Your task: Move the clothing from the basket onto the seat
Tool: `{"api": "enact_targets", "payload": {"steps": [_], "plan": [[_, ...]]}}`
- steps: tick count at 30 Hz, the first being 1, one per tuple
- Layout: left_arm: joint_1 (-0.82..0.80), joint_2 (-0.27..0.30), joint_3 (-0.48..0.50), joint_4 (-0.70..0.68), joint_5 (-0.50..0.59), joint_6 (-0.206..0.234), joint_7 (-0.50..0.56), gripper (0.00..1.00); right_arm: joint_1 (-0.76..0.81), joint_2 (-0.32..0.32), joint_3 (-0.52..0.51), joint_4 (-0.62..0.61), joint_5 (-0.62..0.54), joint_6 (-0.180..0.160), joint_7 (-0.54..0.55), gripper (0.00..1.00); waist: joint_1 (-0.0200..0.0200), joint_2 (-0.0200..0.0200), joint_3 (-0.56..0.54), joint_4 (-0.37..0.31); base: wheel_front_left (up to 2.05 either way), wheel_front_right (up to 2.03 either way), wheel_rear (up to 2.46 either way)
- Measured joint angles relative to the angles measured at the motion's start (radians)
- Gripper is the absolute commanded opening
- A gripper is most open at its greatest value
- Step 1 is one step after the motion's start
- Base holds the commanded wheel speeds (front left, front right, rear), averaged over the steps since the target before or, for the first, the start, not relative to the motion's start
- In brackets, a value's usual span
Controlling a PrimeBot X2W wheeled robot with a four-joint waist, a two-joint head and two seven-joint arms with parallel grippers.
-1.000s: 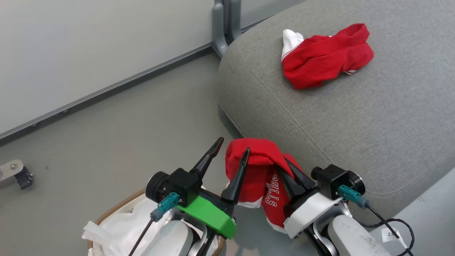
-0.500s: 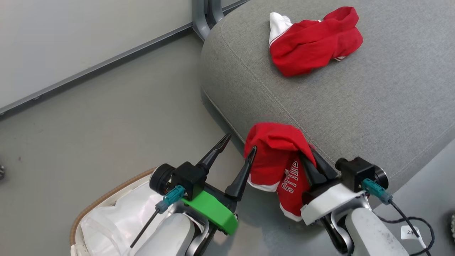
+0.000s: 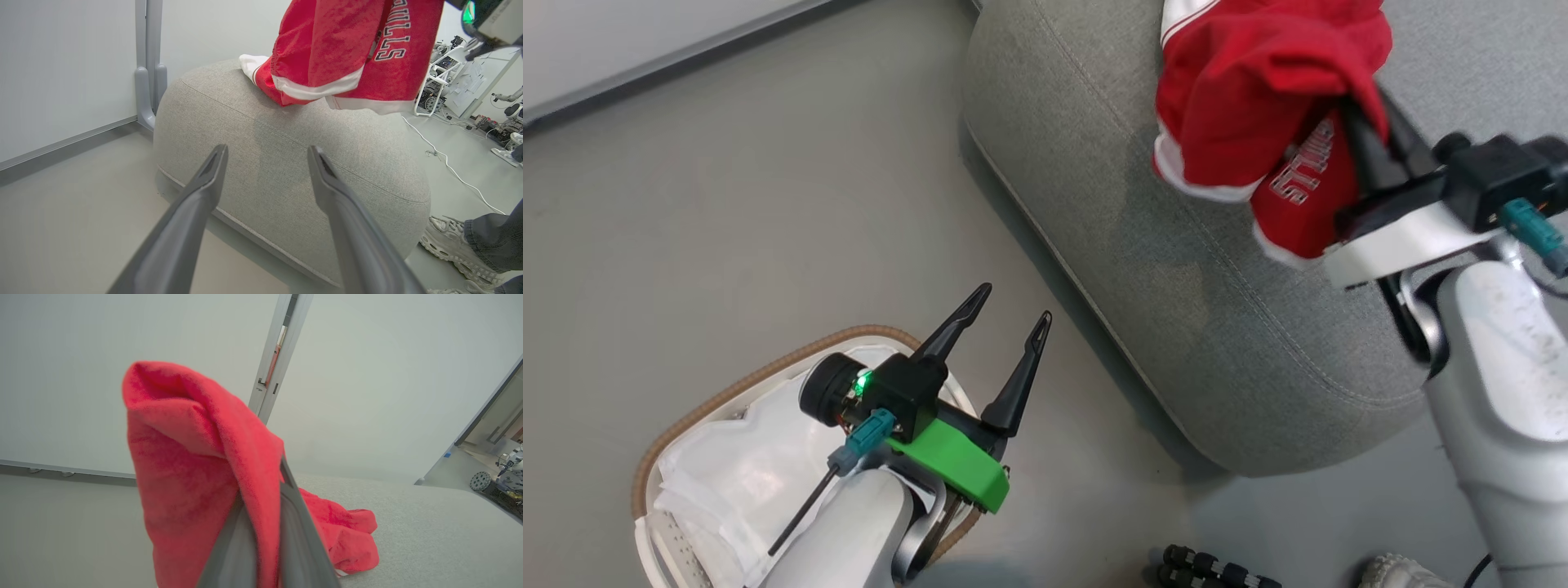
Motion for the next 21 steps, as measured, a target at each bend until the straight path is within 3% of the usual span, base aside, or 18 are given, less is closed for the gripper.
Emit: {"api": "enact_targets", "payload": {"steps": [8,21], "plan": [[-0.077,0.029,-0.016,-0.006,0.013,0.000,0.000,1.00,-0.156,-0.166,-0.026,0.083,-0.081,0.000,0.000,0.00,0.0000,0.0000,0.108,0.019,0.00,0.00,0.00],[-0.159,0.069,-0.049,-0.019,0.025,0.000,0.000,1.00,-0.278,-0.241,-0.175,0.256,-0.181,0.000,0.000,0.00,0.0000,0.0000,0.269,0.096,0.00,0.00,0.00]]}}
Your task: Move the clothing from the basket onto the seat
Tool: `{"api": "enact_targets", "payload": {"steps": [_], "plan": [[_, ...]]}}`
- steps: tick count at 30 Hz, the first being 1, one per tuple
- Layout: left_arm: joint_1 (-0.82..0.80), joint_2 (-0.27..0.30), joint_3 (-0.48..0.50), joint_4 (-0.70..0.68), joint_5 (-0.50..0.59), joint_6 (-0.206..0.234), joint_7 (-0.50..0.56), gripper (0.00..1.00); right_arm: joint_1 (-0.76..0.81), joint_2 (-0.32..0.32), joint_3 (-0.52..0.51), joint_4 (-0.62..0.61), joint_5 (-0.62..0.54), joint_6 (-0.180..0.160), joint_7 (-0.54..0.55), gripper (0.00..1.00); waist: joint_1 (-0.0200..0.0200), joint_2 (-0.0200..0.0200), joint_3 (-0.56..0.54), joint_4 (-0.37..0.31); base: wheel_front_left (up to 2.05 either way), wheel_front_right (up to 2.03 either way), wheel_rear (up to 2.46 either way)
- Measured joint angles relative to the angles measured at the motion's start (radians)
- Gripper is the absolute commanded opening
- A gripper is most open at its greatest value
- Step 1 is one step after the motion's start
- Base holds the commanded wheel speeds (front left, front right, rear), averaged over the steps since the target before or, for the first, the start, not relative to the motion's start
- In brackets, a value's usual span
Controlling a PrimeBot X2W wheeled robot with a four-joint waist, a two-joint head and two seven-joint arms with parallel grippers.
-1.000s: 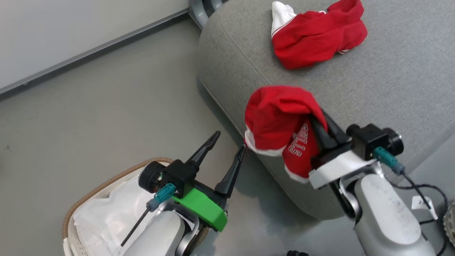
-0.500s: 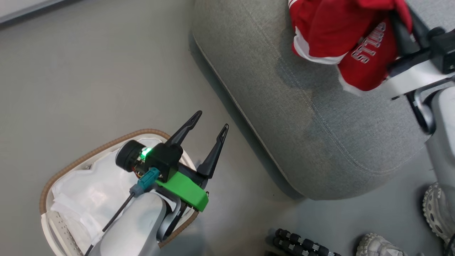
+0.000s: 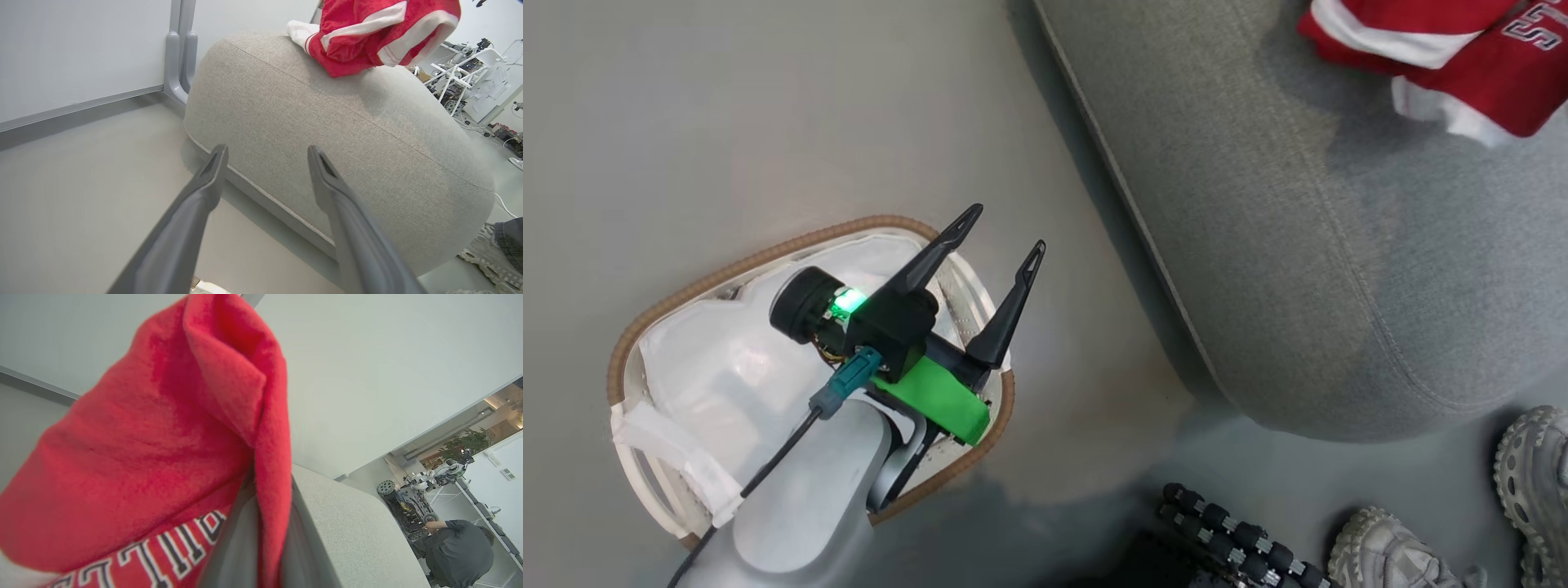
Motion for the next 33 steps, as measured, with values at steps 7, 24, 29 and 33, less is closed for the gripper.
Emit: {"api": "enact_targets", "payload": {"steps": [7,24,29,33], "plan": [[-0.032,0.007,-0.006,-0.011,0.007,0.000,0.000,1.00,-0.028,0.004,-0.208,0.114,-0.086,0.000,0.000,0.00,0.0000,0.0000,0.082,0.050,0.00,0.00,0.00],[-0.046,0.012,0.004,-0.010,0.021,0.000,0.000,1.00,-0.046,0.123,-0.582,0.228,-0.321,0.000,0.000,0.66,0.0000,0.0000,0.142,0.093,0.00,0.00,0.00],[-0.043,0.008,0.011,0.005,0.013,0.000,0.000,1.00,-0.011,0.148,-0.635,0.205,-0.339,0.000,0.000,1.00,-0.0001,0.0000,0.112,0.086,0.00,0.00,0.00],[-0.027,-0.006,0.020,0.021,0.000,0.000,0.000,1.00,0.023,0.164,-0.672,0.176,-0.326,0.000,0.000,1.00,-0.0001,0.0000,0.074,0.085,0.00,0.00,0.00]]}}
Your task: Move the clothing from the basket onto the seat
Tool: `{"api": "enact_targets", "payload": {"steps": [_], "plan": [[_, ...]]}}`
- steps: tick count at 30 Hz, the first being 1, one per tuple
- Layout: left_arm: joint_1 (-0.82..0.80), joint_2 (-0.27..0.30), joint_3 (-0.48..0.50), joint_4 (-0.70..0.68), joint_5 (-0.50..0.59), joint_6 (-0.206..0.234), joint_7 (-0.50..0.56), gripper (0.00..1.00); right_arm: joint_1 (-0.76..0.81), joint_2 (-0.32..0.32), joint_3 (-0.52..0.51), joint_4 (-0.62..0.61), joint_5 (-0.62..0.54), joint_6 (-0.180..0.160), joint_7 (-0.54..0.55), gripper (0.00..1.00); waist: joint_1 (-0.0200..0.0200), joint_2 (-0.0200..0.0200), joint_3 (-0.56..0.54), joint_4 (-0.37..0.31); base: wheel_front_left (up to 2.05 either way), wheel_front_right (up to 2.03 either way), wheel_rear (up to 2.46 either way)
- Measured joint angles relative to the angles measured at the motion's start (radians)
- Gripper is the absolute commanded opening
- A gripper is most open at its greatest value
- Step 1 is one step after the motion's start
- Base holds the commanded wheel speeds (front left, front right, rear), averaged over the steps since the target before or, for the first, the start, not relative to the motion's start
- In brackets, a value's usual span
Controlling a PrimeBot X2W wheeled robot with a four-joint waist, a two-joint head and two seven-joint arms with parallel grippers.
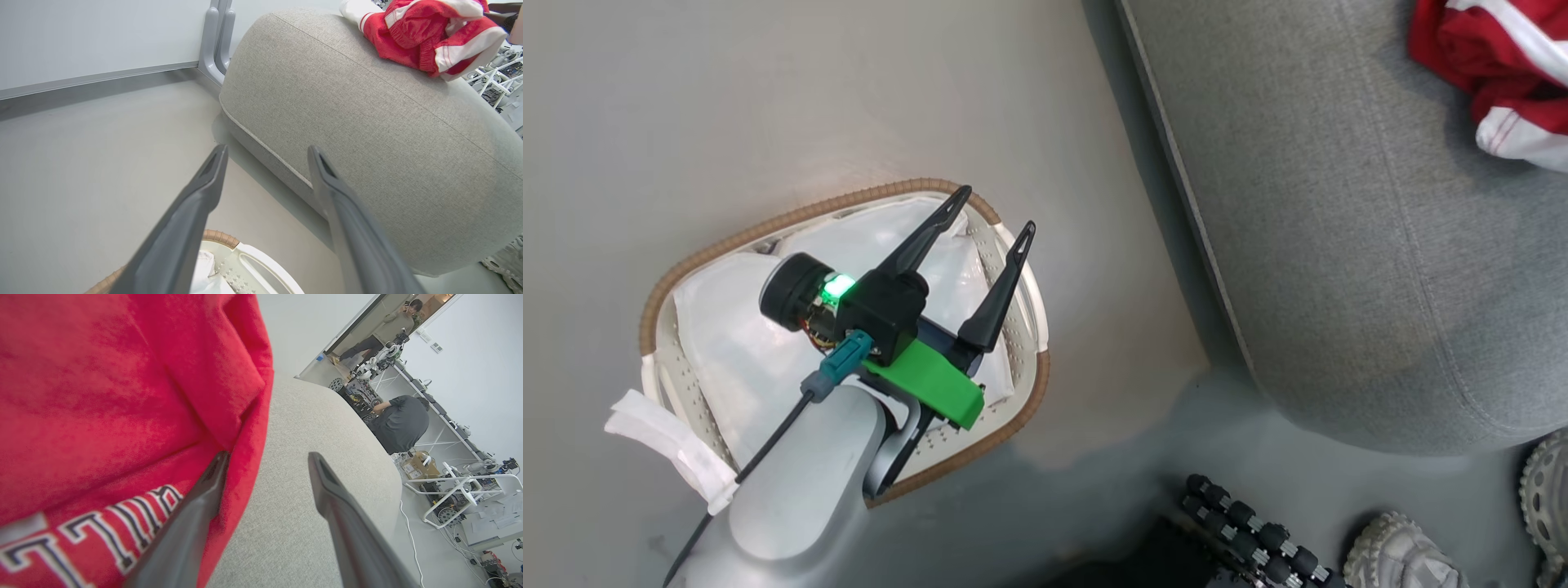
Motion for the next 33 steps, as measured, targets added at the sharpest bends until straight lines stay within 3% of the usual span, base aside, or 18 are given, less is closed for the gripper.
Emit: {"api": "enact_targets", "payload": {"steps": [6,19,33], "plan": [[0.030,-0.022,0.019,0.017,-0.006,0.000,0.000,1.00,0.070,0.004,0.026,-0.068,0.024,0.000,0.000,1.00,0.0000,0.0000,-0.072,0.004,0.00,0.00,0.00],[0.140,-0.069,0.118,0.045,-0.011,0.000,0.000,1.00,0.196,0.029,0.307,-0.208,0.183,0.000,0.000,1.00,-0.0001,0.0000,-0.246,0.042,0.00,0.00,0.00],[0.249,-0.114,0.319,0.060,0.049,0.000,0.000,1.00,0.334,0.108,0.544,-0.258,0.362,0.000,0.000,1.00,-0.0001,0.0000,-0.387,0.164,0.00,0.00,0.00]]}}
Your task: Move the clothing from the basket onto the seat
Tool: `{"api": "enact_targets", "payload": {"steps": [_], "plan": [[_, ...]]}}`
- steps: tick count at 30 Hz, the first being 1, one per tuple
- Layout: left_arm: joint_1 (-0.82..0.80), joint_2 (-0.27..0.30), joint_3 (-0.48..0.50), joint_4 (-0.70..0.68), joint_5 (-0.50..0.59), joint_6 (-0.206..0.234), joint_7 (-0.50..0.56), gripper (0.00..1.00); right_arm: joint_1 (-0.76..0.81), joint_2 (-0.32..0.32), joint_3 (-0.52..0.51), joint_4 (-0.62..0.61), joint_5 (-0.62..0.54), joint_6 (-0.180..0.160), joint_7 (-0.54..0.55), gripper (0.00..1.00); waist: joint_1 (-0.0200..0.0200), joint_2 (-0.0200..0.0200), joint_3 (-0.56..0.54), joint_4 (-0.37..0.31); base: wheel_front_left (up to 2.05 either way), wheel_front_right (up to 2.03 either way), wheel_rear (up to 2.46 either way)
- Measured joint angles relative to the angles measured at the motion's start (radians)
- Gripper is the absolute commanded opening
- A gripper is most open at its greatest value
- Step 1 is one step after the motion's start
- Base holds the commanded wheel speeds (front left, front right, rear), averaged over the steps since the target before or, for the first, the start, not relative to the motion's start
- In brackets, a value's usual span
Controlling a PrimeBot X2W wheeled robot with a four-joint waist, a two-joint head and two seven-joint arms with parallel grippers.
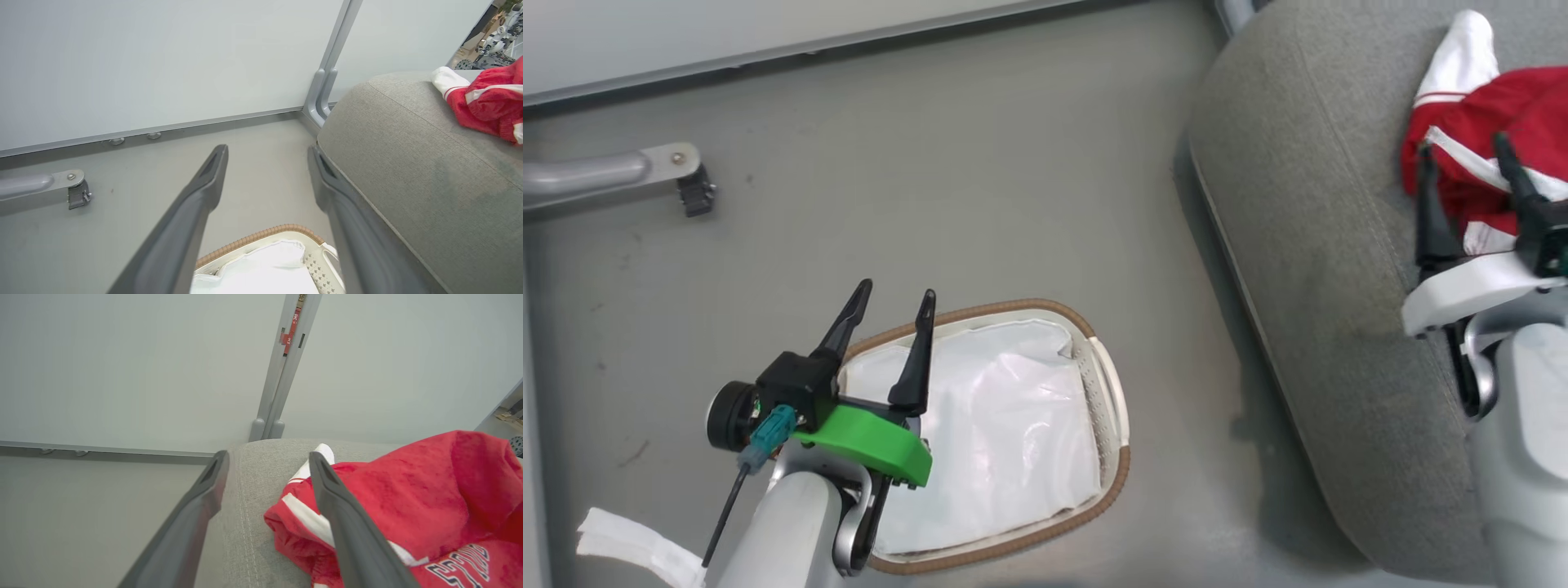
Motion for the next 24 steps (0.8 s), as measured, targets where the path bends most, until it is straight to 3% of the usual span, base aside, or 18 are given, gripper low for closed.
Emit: {"api": "enact_targets", "payload": {"steps": [11,24], "plan": [[0.075,-0.033,0.127,0.002,0.057,0.000,0.000,1.00,0.106,0.090,0.072,-0.023,0.064,0.000,0.000,1.00,0.0000,0.0000,-0.081,0.087,0.00,0.00,0.00],[0.174,-0.062,0.241,-0.010,0.121,0.000,0.000,1.00,0.234,0.115,0.127,-0.027,0.101,0.000,0.000,1.00,0.0000,0.0000,-0.174,0.158,0.00,0.00,0.00]]}}
